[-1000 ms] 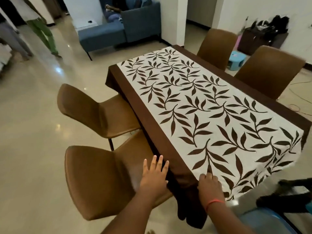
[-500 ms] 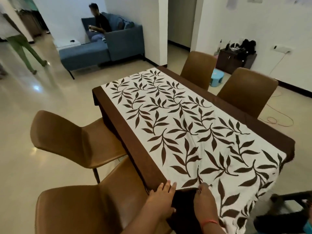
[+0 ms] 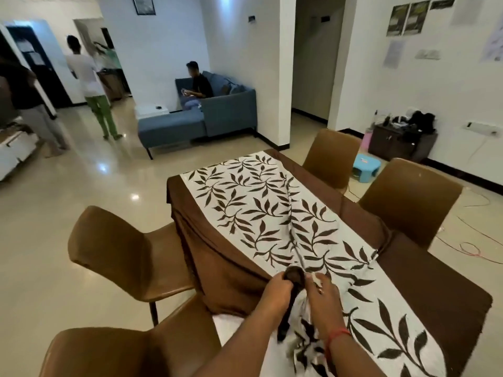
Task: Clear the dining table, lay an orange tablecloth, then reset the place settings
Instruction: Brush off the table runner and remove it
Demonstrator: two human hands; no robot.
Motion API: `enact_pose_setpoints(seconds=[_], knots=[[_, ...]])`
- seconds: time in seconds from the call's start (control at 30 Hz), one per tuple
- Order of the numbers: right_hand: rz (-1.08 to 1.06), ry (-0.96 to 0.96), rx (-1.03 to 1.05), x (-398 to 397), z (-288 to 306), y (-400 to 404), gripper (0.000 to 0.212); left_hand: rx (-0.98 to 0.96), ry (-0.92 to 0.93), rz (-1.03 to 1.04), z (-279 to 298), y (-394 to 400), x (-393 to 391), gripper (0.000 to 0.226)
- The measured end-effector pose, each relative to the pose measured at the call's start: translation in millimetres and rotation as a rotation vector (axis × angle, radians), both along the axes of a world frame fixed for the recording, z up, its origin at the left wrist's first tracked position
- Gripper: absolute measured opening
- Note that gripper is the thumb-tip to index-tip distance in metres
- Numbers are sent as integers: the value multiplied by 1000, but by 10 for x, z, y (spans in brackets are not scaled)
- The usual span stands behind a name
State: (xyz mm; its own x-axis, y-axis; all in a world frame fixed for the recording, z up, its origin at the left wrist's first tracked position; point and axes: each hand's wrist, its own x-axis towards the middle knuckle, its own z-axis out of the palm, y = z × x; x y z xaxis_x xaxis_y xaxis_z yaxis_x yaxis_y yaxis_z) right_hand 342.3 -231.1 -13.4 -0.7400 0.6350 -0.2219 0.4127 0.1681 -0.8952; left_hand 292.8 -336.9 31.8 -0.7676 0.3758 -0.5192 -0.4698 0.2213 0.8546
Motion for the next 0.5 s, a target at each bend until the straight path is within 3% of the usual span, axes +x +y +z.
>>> enact_pose_setpoints(seconds=[0.03, 0.1, 0.17, 0.2, 0.27, 0.33, 0.4, 0.47, 0.5], knots=[[-40, -65, -78, -26, 1, 113, 60, 92, -107, 54, 49, 89, -28, 29], [-70, -83, -509, -70, 5, 301, 74, 216, -252, 98, 75, 198, -42, 37], [-7, -44, -980, -139, 53, 405, 67, 264, -301, 100, 91, 231, 11, 39], [37, -26, -1064, -160, 139, 406, 54, 245, -303, 114, 59, 230, 31, 40], [105, 21, -942, -249, 283, 383, 20, 111, -176, 133, 9, 216, 27, 36], [145, 97, -749, -363, 350, 358, 32, -98, 125, 140, -42, 176, -29, 24], [215, 152, -605, -459, 447, 306, 39, -155, 343, 211, -15, 105, -127, 14], [332, 149, -375, -528, 516, 248, 35, -172, 362, 301, -3, 42, -277, 21], [395, 146, -298, -561, 535, 222, 34, -96, 274, 323, 32, 6, -335, 24]])
